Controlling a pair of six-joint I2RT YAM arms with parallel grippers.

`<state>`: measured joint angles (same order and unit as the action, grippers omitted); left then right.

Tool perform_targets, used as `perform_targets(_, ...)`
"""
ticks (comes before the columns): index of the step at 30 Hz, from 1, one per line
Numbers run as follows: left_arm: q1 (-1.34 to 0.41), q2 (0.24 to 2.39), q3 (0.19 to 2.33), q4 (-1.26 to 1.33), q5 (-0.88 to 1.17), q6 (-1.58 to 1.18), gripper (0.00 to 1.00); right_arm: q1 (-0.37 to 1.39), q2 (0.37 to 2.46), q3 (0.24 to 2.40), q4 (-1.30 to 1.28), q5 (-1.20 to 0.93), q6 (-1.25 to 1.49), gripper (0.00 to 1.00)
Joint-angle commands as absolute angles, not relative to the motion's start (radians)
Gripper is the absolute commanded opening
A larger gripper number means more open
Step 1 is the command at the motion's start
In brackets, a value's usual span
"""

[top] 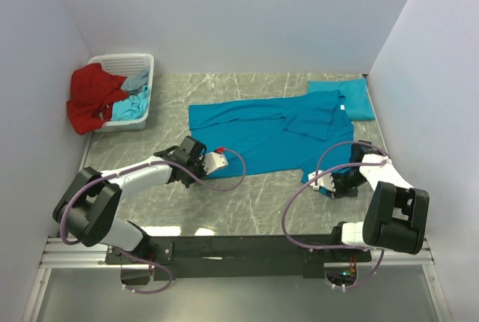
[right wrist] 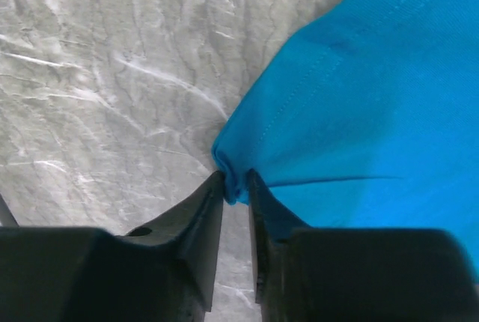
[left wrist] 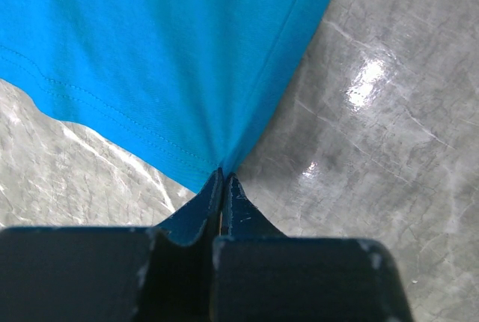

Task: Fold and stack the t-shirts
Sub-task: Fold the tshirt

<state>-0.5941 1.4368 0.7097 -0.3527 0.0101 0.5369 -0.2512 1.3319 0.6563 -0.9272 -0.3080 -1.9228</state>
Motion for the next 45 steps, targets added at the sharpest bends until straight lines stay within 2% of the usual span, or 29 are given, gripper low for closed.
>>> perform_targets(1,-0.591,1.404,0.736,-0.359,0.021,0.529,0.00,-0.245,1.299,0.693,-0.937,-0.342,-1.899,0.19)
perform_targets(5,-0.589,1.396,0.741,-0.356,0.011,0.526,0.00,-0.245,1.253,0.768,-0.963,-0.396,-1.864,0.09)
perform_targets(12,-0.552,1.351,0.752,-0.308,0.008,0.496,0.00,-0.242,1.281,0.905,-0.833,-0.449,-1.672,0.04)
perform_targets(25,-0.506,1.336,0.765,-0.296,0.032,0.466,0.00,-0.143,1.371,1.055,-0.488,-0.431,-1.234,0.03)
perform_targets(31,-0.489,1.358,0.788,-0.290,0.017,0.436,0.00,-0.115,1.419,1.114,-0.420,-0.407,-1.141,0.02)
perform_targets(45,-0.451,1.566,0.968,-0.397,-0.025,0.316,0.00,-0.092,1.397,1.060,-0.218,-0.374,-1.054,0.01)
